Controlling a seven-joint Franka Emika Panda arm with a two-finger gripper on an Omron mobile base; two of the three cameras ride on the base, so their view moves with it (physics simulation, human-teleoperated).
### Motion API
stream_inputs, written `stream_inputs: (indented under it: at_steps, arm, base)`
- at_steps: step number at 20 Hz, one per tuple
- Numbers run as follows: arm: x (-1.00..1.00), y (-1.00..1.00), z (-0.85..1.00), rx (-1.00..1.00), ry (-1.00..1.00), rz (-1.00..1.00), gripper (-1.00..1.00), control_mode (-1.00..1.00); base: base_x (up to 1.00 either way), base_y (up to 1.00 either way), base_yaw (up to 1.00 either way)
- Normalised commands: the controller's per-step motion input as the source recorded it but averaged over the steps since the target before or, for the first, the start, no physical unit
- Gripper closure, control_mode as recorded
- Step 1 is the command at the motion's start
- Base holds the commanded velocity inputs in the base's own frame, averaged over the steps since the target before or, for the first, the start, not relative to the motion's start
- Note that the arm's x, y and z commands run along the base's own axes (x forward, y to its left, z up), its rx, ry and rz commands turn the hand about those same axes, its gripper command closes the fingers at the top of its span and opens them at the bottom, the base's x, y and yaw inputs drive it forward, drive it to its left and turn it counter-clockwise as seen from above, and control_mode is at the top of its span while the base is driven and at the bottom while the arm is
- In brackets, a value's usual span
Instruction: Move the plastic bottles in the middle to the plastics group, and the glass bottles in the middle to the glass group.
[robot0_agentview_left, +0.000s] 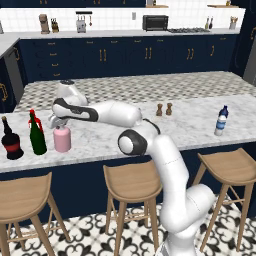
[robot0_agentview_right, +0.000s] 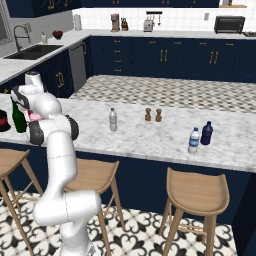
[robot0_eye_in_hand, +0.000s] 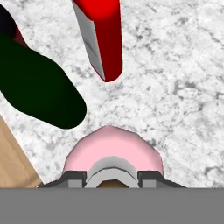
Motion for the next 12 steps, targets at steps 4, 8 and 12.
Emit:
stream_inputs:
  at_steps: [4,8,12]
  arm:
    - [0.0,0.01,-0.18,0.0,0.0,0.0,1.0,-1.0]
    - [0.0,0.07,-0.14,0.0,0.0,0.01,1.0,-1.0]
    - [0.0,0.01,0.0,0.0,0.0,0.01,-1.0,-1.0]
  base:
    - [0.0,0.0,0.0]
    - [0.0,0.0,0.0]
    - [0.0,0.0,0.0]
